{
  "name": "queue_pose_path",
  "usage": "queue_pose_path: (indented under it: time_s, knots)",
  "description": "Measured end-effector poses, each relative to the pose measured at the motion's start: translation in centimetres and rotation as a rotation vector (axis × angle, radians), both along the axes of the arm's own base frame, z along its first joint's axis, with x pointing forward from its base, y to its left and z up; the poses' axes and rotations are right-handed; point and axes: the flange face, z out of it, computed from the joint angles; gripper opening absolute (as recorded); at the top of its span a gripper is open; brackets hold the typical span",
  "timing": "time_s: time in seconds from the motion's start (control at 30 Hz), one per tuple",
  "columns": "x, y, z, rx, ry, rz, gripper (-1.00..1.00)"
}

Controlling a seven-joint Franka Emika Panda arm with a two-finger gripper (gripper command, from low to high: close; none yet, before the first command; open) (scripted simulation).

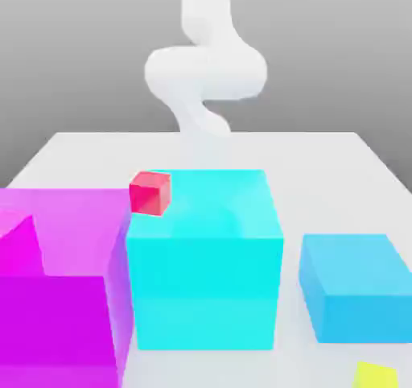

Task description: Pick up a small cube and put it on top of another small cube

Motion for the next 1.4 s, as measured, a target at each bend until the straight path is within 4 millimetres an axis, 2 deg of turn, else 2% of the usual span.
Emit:
queue_pose_path:
  time_s: [0.17,0.33,0.47,0.6,0.77,0.9,1.13,1.27,1.3,1.4]
  knots:
    - [6.0,3.5,-4.5,-0.004,0.108,0.1,0.0]
    - [10.9,7.8,-9.9,-0.02,0.213,0.194,0.0]
    - [14.0,11.7,-15.0,-0.041,0.295,0.266,0.0]
    - [16.2,16.3,-20.6,-0.071,0.376,0.346,0.0]
    - [17.7,21.7,-28.3,-0.117,0.475,0.431,0.0]
    - [18.0,25.4,-35.0,-0.161,0.551,0.492,0.0]
    - [16.0,31.8,-47.3,-0.261,0.678,0.607,0.0]
    - [15.4,33.0,-54.2,-0.284,0.703,0.63,0.0]
    - [15.3,33.0,-55.6,-0.285,0.704,0.631,-1.0]
    - [15.3,33.0,-55.6,-0.284,0.704,0.631,-1.0]
